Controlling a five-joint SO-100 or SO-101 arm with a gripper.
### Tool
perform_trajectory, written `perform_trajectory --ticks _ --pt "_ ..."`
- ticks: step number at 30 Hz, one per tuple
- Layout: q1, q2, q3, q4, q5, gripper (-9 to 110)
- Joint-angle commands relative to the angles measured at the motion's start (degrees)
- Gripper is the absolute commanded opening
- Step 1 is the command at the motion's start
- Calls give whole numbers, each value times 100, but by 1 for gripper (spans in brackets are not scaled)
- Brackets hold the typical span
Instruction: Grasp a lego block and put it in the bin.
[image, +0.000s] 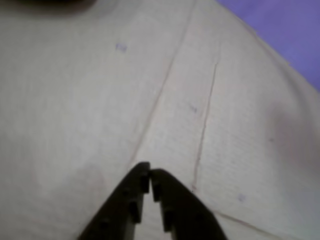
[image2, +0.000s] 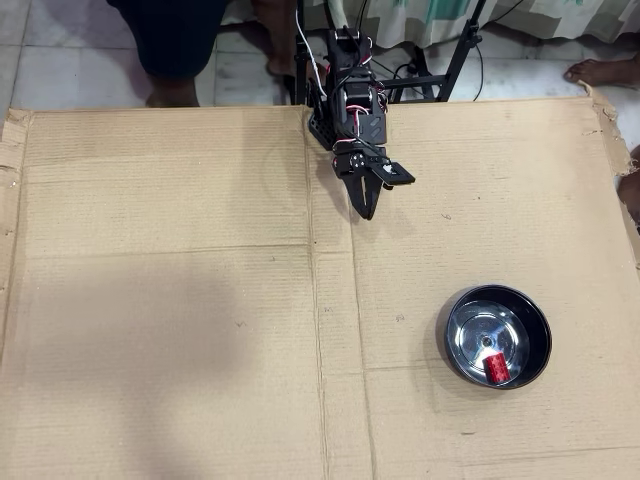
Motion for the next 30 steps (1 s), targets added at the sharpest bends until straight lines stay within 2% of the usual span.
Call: perform_trajectory --ticks 1,11,14,19,30 --pt "44 141 62 352 -642 0" --pt "53 149 53 554 -3744 0" --pt "53 158 53 615 -4368 0" --pt "53 158 53 712 -4729 0" --pt "53 158 53 932 -4729 0"
